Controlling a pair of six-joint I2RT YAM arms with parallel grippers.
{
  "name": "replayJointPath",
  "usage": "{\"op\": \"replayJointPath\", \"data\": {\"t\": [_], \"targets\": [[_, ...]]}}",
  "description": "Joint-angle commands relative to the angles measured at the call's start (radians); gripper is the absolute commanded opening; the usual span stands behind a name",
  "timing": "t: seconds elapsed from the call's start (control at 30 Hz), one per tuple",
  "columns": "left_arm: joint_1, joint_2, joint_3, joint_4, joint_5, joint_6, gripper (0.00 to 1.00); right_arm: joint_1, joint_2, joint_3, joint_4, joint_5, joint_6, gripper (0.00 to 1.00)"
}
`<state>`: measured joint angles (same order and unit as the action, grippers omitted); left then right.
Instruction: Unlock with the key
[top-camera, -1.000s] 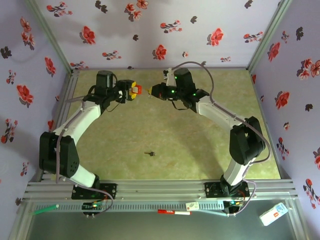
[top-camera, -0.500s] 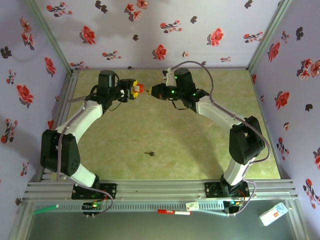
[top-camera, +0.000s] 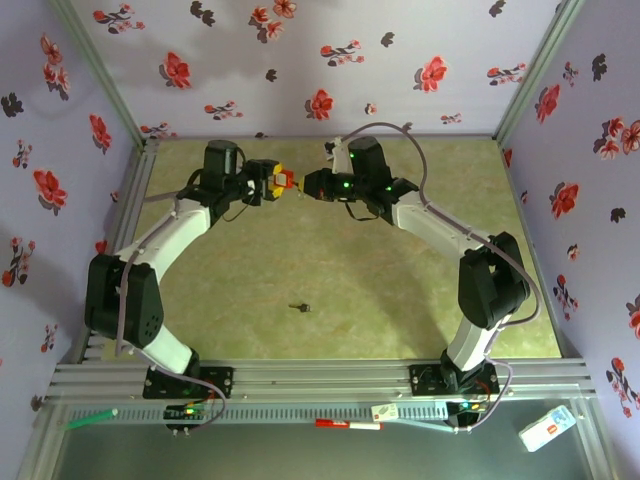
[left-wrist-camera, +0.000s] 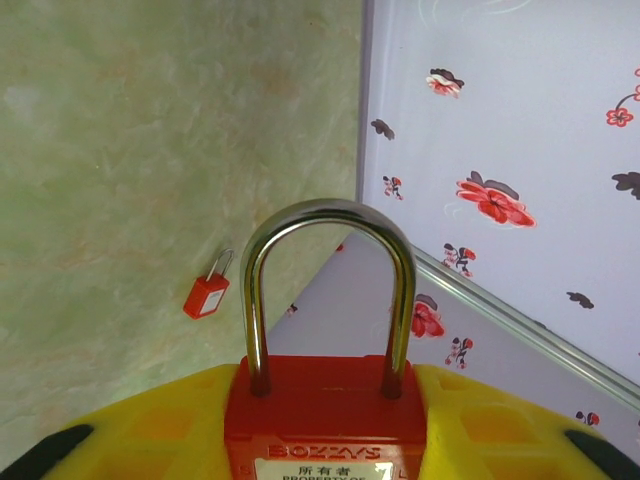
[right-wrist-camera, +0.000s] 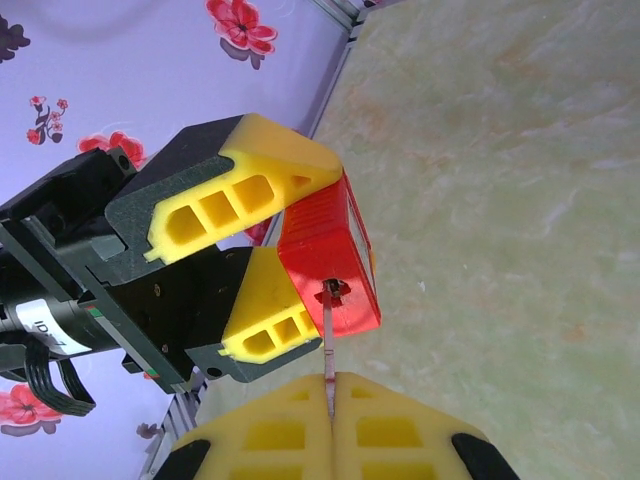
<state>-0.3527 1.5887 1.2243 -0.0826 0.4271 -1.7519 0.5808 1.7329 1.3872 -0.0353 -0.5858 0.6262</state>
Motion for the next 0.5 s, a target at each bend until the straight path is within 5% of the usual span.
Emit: {"op": "replayJointPath", "data": {"t": [0.0,0.47], "targets": [[-0.011,0.010,0.043,0.023,0.027,0.014,0.00,0.008,0.007,0.039,-0.009,0.004,-0.034,0.00],[-0.024,0.043,0.095,0.006,0.074,0.046,0.00,0.011,0.057,0.127,-0.165,0.000,-0.195,0.00]]}}
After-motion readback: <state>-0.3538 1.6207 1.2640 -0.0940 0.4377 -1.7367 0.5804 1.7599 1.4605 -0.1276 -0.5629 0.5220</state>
